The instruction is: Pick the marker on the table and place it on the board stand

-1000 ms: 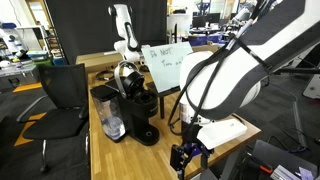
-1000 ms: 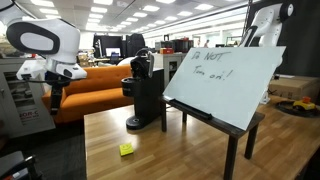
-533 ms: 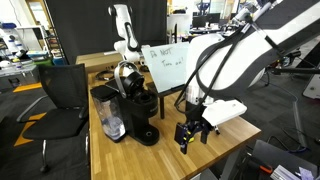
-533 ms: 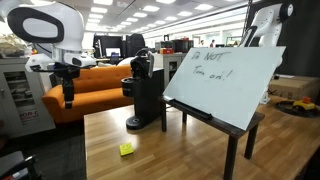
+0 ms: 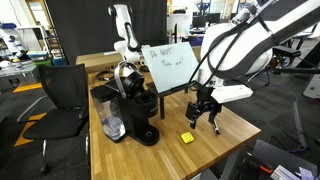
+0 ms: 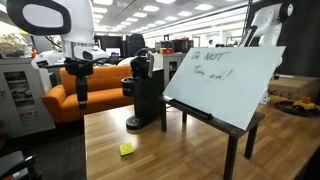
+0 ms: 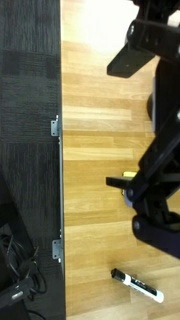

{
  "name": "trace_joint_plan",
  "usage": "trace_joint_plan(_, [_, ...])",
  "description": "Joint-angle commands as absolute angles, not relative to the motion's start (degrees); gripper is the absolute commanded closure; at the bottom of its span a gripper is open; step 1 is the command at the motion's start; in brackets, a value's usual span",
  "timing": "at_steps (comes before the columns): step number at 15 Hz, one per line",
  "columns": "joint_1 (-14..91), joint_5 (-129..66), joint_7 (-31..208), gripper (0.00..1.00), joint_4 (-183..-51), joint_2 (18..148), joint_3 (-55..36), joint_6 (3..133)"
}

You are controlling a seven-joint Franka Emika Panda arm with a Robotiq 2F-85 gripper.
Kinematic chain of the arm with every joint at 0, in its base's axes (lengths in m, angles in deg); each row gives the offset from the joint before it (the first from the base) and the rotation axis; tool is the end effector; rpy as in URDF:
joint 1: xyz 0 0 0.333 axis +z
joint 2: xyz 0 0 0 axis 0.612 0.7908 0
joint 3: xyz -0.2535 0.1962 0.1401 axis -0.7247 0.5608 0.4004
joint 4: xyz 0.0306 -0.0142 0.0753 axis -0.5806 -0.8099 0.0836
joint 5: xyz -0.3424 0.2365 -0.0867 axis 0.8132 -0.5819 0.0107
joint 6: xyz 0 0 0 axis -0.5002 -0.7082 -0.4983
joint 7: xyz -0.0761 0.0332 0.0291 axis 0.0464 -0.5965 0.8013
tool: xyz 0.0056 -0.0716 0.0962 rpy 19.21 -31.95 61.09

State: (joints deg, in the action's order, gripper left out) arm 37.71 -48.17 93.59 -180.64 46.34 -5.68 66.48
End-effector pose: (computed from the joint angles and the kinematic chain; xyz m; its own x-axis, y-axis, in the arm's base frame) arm 0.3877 0.0033 0.3217 0.9418 -0.3236 -0.0911 -0.3343 -0.9303 -0.1511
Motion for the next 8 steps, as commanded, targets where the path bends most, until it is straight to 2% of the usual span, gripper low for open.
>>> trace_joint_plan(1, [34.7,-46.4,92.0,0.00,-181.0,46.4,-8.1,67.4])
trace_joint_plan(8, [28.5,-44.0,87.9,0.00,-179.2,50.2,-14.6,69.8])
